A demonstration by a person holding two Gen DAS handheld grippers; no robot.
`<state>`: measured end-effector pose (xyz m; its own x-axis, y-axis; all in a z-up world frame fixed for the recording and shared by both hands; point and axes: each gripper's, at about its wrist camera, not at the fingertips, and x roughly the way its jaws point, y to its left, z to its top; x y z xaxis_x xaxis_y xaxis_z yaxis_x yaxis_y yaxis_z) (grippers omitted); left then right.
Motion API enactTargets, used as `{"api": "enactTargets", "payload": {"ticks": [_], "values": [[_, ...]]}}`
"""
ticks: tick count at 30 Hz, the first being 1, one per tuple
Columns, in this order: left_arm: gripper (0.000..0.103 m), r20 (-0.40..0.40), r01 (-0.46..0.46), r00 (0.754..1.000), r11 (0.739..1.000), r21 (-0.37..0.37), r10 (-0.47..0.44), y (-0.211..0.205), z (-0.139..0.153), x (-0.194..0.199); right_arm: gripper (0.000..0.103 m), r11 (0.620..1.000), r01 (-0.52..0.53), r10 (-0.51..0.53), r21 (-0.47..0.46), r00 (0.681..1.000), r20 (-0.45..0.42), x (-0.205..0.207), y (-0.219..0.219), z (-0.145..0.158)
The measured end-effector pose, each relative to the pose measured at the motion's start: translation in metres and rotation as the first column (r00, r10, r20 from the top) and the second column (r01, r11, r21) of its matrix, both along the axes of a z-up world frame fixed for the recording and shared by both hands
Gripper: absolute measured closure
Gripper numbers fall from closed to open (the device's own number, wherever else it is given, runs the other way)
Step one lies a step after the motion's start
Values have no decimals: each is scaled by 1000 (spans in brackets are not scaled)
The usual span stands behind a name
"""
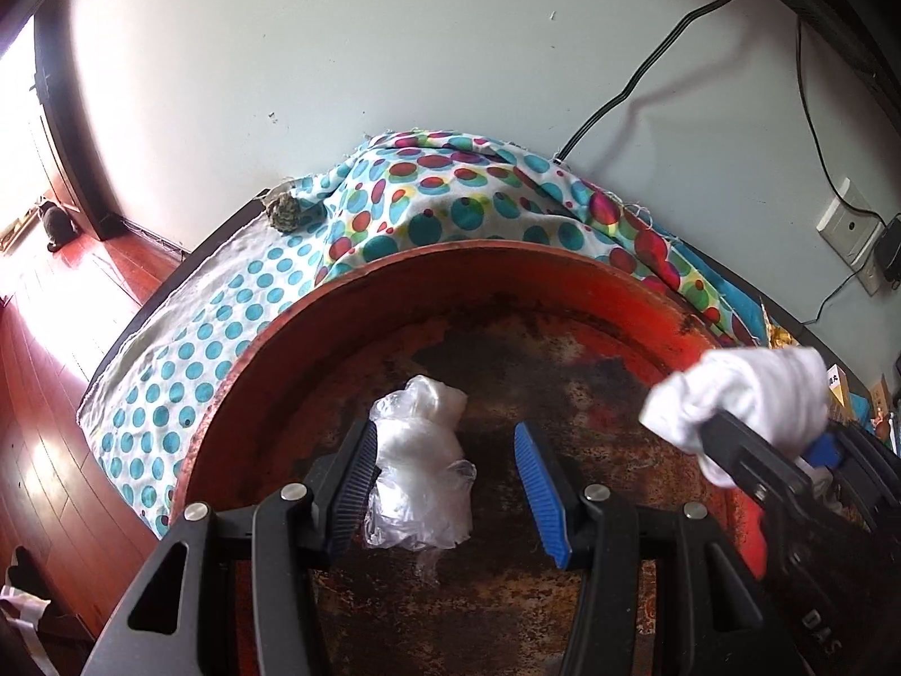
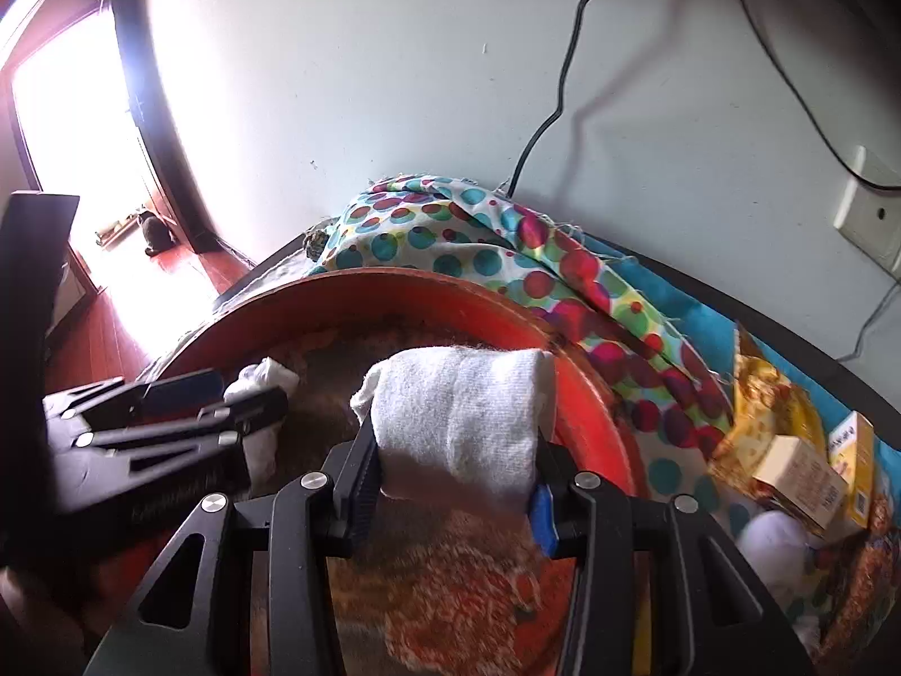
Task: Organize objects
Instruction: 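Carry the white towel roll into the red tray and open the right gripper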
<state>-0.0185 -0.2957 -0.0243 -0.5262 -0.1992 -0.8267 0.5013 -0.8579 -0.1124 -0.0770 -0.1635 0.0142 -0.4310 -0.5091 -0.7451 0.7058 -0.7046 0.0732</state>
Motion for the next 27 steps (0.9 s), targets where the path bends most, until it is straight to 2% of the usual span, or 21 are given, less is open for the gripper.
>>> {"api": "enactTargets", "payload": {"ticks": [7, 11, 15, 19, 23, 27], "values": [[51, 21, -39, 999, 999, -30, 39, -11, -4, 4, 62, 1000, -13, 13, 14, 1000, 22, -6, -33, -17], [51, 6, -63, 998, 998, 18, 63, -21, -7, 7, 61, 1000, -19, 18, 25, 999, 34, -7, -39, -23], [51, 20, -72, 997, 997, 15, 72, -23, -11, 6, 53, 1000, -11, 10, 17, 999, 44, -7, -35, -25], [51, 26, -76, 997, 997, 33, 75, -24, -13, 6, 37, 1000, 3, -3, 5, 999, 36, -5, -26, -22], [51, 27, -76, 997, 997, 26, 75, -21, -12, 5, 36, 1000, 3, -3, -20, 1000, 23, -1, -13, -16], [51, 27, -62, 998, 998, 15, 62, -15, -10, 3, 36, 1000, 17, -18, -25, 999, -38, 12, 10, -4]]}}
